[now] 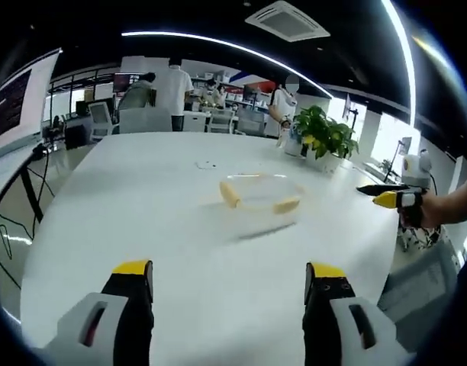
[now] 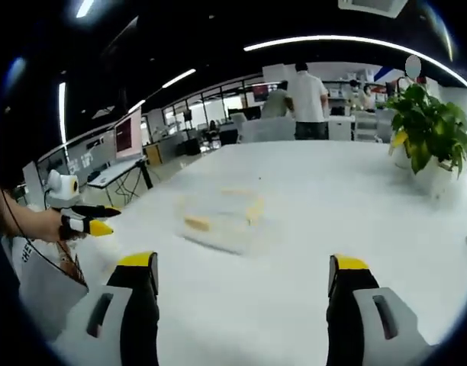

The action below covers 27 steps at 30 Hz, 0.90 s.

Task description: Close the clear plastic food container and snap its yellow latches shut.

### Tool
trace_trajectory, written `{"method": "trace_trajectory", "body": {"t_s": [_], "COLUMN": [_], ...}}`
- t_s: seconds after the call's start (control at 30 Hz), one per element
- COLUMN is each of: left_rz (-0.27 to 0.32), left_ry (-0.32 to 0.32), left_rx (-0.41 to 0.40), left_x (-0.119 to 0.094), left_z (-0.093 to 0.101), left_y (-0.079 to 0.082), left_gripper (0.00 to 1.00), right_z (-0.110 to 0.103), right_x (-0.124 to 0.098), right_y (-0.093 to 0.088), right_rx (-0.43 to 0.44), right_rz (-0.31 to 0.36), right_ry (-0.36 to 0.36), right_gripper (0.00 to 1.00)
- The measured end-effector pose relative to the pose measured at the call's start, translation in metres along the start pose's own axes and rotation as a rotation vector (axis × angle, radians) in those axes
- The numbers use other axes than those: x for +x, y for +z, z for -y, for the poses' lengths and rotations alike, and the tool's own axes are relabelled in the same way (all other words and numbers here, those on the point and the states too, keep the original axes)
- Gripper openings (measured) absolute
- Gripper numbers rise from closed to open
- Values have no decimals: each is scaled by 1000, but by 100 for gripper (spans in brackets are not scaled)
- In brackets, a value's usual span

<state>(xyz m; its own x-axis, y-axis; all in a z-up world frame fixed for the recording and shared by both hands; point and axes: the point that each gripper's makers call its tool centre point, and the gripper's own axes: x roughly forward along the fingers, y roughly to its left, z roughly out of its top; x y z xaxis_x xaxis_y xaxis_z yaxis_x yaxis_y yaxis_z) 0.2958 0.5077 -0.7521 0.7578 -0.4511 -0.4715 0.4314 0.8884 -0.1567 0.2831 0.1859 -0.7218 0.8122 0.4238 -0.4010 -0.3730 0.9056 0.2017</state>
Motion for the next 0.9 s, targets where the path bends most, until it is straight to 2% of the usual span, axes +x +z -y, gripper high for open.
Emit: {"method": "trace_trajectory", "body": {"t_s": [0.17,0.33,0.57,0.7,0.9], "left_rz": [2,7,20,24,41], "left_ry": [11,21,51,60,66], "left_rx": [-15,-18,-56,-67,-81], "left_x": [-11,-20,-36,-43,-55], "left_z": [-4,-5,-7,-6,-4], "left_y": [-4,-9,-16,-18,-19], "left_gripper": [78,78,77,76,76], "right_z": [1,-4,-11,-16,-23], "right_x": [-10,-21,-34,-40,-48], "right_y": [-4,-10,-13,-8,-9], "right_rx": [23,30,76,118,131], "right_rz": [-8,-9,13,46,64], "right_ry": [-25,-19,-12,-1,6], "right_gripper": [89,88,89,89,89]}}
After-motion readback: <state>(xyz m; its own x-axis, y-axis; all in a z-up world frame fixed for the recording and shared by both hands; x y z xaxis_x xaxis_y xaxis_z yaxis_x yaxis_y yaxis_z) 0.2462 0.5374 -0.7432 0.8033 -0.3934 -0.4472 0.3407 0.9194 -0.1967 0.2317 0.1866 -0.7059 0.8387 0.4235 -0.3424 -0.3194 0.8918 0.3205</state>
